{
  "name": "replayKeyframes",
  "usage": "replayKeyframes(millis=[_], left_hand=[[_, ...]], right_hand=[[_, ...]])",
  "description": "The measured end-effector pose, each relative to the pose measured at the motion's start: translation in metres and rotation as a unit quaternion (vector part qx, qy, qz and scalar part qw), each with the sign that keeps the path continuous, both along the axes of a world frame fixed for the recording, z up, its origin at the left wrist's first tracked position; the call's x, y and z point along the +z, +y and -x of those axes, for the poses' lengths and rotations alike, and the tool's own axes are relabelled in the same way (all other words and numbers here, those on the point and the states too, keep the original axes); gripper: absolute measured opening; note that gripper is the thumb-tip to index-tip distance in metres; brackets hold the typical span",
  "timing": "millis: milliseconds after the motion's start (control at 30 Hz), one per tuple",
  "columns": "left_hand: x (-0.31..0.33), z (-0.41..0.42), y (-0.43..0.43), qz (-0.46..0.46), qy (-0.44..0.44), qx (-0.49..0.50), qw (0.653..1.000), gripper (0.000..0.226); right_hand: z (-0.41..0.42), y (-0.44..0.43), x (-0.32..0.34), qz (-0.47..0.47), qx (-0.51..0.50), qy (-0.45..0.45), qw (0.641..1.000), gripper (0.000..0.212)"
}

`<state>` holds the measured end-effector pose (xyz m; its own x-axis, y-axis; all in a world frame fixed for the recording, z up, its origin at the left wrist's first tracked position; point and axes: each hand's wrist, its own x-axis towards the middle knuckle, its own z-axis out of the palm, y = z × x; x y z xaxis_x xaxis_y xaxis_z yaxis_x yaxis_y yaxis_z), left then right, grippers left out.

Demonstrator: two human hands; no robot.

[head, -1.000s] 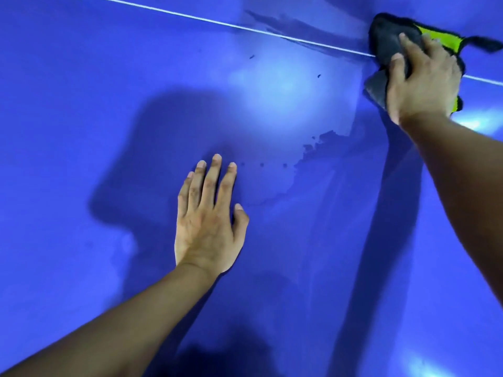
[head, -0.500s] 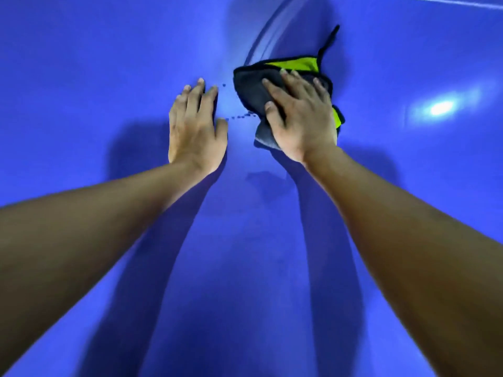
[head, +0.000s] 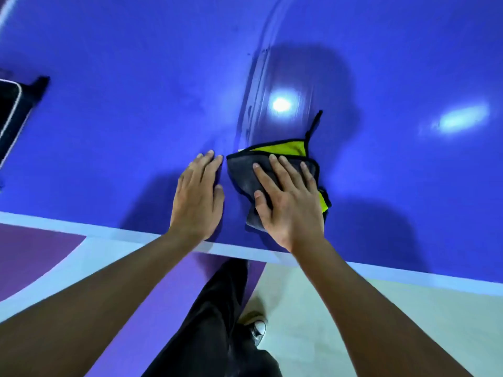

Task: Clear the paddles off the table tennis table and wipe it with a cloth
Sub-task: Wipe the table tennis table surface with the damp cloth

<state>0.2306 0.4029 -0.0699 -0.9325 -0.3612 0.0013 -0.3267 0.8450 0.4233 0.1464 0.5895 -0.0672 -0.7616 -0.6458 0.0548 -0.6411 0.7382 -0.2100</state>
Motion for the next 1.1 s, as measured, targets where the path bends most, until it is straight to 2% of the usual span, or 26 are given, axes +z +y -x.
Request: replayKeyframes(millis=[200,467,600,1100], left_hand=[[0.005,-0.086,0.007,-0.003,-0.005,-0.023,1.0,0.054],[0.016,-0.057,-0.017,0.009,0.013,-0.022,1.0,0.035],[0.016,-0.013,-0.043,0.011,0.015,-0.017,1.0,0.025],[0.006,0.251,-0.22,0.083,0.036,0.003,0.996,0.041]], right_hand=[[-0.084,0.015,-0.003,0.005,-0.033,0.008,0.999,0.05],[-0.068,-0.014,-0.007,0.002,-0.05,0.017,0.999,0.052],[-0.025,-0.045,-0.009,0.012,-0.034,0.022,0.999,0.052],[0.241,-0.185,-0.009,-0.007,-0.128,0.02,0.992,0.054]])
